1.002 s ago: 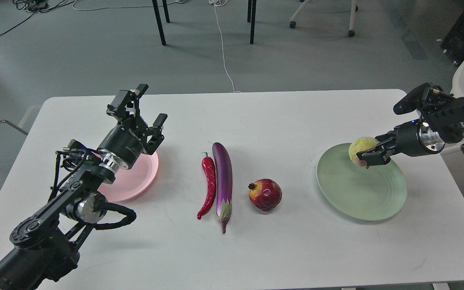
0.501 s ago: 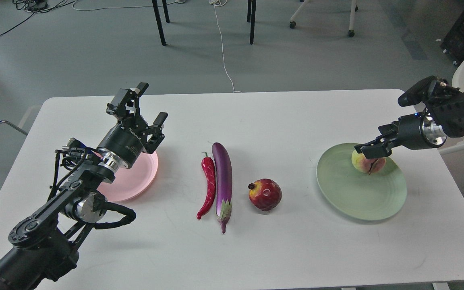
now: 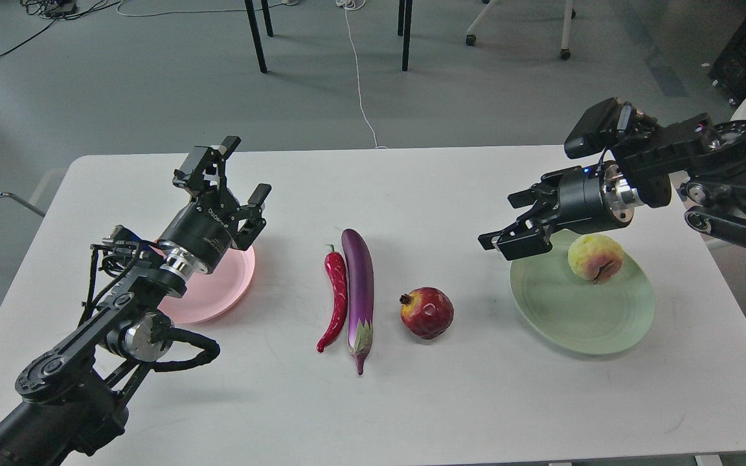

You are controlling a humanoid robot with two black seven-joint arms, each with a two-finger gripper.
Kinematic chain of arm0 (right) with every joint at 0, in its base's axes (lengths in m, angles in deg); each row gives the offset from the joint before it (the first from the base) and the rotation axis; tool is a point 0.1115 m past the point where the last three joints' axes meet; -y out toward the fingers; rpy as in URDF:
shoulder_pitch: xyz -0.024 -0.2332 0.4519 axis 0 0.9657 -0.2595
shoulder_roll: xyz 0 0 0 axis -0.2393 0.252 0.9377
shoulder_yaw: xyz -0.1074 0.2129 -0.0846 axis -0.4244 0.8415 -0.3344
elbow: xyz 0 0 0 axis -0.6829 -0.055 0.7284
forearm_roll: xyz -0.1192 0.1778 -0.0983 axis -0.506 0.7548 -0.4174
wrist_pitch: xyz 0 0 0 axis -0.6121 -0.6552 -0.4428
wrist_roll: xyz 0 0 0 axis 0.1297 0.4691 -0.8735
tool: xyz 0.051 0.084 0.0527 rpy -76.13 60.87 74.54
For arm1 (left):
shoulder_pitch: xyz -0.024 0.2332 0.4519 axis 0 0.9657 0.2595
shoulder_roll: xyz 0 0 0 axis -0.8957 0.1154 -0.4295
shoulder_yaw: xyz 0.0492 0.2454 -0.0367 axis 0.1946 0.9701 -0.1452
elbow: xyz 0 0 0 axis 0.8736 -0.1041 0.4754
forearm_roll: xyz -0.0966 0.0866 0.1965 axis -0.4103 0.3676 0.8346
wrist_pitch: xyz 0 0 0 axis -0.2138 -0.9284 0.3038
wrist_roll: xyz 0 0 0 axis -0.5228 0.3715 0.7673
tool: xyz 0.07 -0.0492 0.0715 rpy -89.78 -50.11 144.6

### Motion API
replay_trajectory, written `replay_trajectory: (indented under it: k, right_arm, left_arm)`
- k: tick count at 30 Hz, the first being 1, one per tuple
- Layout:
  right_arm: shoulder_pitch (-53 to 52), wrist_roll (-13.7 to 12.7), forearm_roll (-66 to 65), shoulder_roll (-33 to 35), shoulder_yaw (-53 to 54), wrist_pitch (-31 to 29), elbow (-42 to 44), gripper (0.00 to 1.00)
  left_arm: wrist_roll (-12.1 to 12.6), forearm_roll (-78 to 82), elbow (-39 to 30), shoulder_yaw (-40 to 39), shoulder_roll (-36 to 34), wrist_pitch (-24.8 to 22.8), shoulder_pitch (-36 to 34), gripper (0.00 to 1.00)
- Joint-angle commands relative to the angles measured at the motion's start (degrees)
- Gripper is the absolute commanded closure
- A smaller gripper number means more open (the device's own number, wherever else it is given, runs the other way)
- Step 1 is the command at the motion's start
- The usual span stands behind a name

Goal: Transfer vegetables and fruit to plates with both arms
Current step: 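Reach the right gripper down and grasp the red pomegranate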

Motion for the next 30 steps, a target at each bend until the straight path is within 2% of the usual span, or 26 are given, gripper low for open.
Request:
replay_trajectory:
  k: [1,11,30]
  right_arm:
    - [0.07,0.01,0.08,-4.96,-0.64,-0.37,-0.67,0.02]
    - [1.65,0.01,0.0,-15.95,-5.73,-0.46,4.94,0.02]
    - [5.78,0.01,-0.09,-22.98,-7.93,-0.28,13.65,0.02]
  left_arm:
    - [0.0,0.11,0.04,0.18,-0.42,0.0,0.0,0.02]
    - [0.0,0.12,-0.05,0.26,-0.77,0.26,0.88,0.02]
    - [-0.09,0.03,0.03,0.18,-0.77,0.26,0.97,0.02]
